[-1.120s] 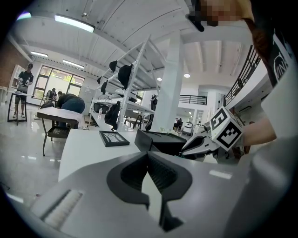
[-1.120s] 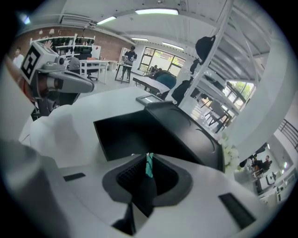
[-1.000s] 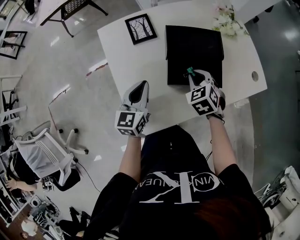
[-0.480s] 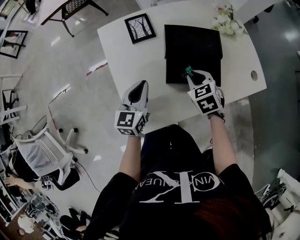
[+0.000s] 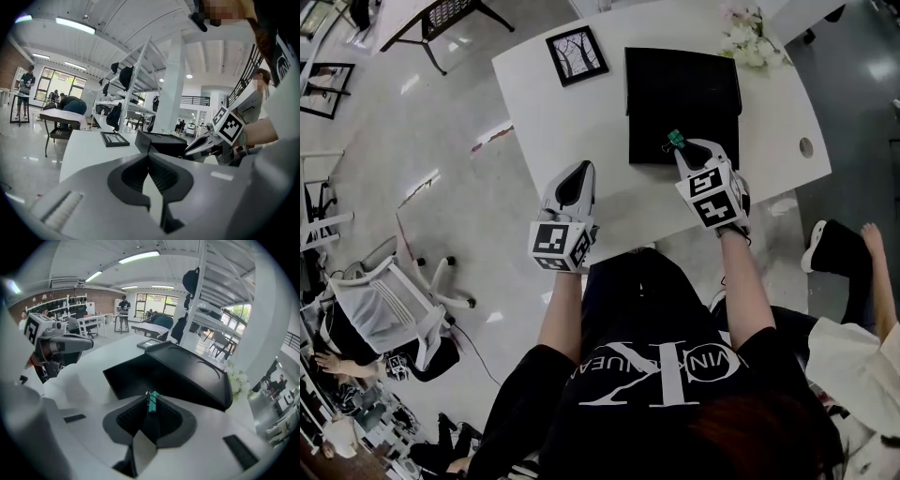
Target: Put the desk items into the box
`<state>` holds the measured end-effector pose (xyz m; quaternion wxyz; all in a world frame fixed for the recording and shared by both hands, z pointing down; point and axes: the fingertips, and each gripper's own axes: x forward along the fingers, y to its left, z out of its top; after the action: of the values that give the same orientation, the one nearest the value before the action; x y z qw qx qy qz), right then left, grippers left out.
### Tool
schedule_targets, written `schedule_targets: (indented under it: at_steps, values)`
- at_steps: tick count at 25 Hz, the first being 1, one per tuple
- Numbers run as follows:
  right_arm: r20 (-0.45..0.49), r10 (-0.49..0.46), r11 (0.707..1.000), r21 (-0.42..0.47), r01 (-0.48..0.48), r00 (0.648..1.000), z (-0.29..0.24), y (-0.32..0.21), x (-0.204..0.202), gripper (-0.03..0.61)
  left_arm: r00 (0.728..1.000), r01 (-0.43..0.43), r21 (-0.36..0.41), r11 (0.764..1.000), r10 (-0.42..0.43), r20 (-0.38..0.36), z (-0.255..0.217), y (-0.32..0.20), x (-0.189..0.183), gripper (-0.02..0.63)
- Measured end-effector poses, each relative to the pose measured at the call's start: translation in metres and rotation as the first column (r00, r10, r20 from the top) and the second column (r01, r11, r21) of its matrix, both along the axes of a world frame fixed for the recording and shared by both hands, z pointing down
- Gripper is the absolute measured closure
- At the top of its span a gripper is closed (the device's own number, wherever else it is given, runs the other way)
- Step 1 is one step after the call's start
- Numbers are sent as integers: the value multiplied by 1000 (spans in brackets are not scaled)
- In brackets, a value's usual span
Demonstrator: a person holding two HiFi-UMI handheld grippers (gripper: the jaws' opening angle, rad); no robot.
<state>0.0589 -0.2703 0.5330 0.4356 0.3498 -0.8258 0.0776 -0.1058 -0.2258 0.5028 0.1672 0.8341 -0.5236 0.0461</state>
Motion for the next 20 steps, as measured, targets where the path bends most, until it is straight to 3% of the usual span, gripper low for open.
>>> schedule_targets:
  at_steps: [20]
  values:
    - [166, 81, 989, 108, -100, 983, -43, -1, 20, 561, 1000, -2, 40, 999, 2, 8, -21, 0, 9, 603]
